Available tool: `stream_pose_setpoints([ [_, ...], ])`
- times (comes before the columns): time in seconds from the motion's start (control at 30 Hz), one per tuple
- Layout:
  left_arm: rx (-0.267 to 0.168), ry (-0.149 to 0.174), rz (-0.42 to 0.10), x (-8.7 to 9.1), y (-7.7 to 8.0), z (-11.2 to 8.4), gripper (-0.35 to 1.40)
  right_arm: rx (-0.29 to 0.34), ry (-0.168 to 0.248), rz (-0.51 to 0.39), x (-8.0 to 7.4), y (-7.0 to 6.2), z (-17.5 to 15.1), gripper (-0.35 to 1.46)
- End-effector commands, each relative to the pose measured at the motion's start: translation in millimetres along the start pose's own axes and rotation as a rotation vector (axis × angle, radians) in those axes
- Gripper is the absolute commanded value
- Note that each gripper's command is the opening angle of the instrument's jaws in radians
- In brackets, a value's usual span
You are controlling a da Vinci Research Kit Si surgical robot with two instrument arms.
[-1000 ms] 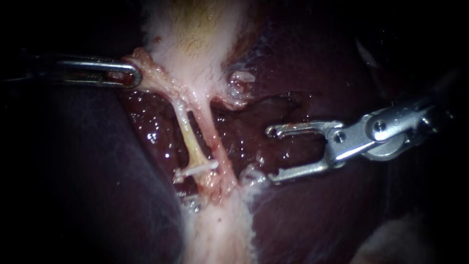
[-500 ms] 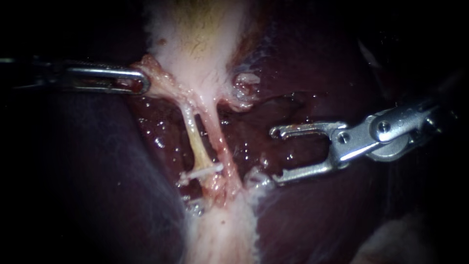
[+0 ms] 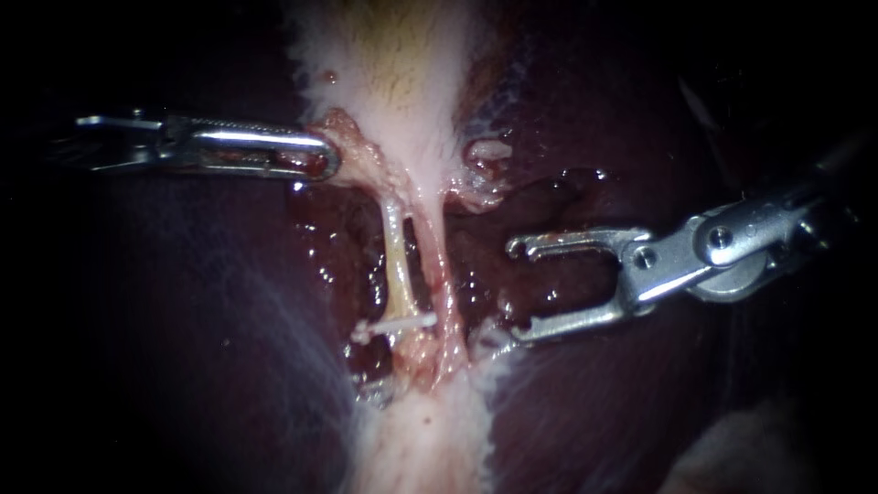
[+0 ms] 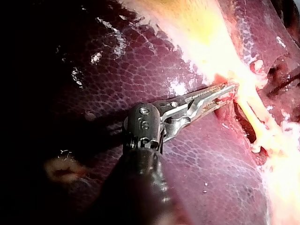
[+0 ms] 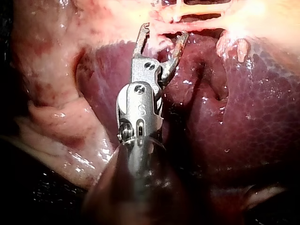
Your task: Going back first clip left tube
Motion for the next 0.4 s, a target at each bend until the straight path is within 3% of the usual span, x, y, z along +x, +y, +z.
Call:
stream_pose_setpoints([
  [0.03, 0.0, -0.005, 0.001, -0.1, -0.1, 0.1, -0.35, 0.001, 0.0, 0.0, 0.0, 0.0, 0.0, 0.5],
  [0.4, 0.0, -0.005, 0.001, -0.1, -0.3, 0.1, -0.35, 0.0, 0.0, 0.0, 0.0, 0.0, 0.0, 0.5],
])
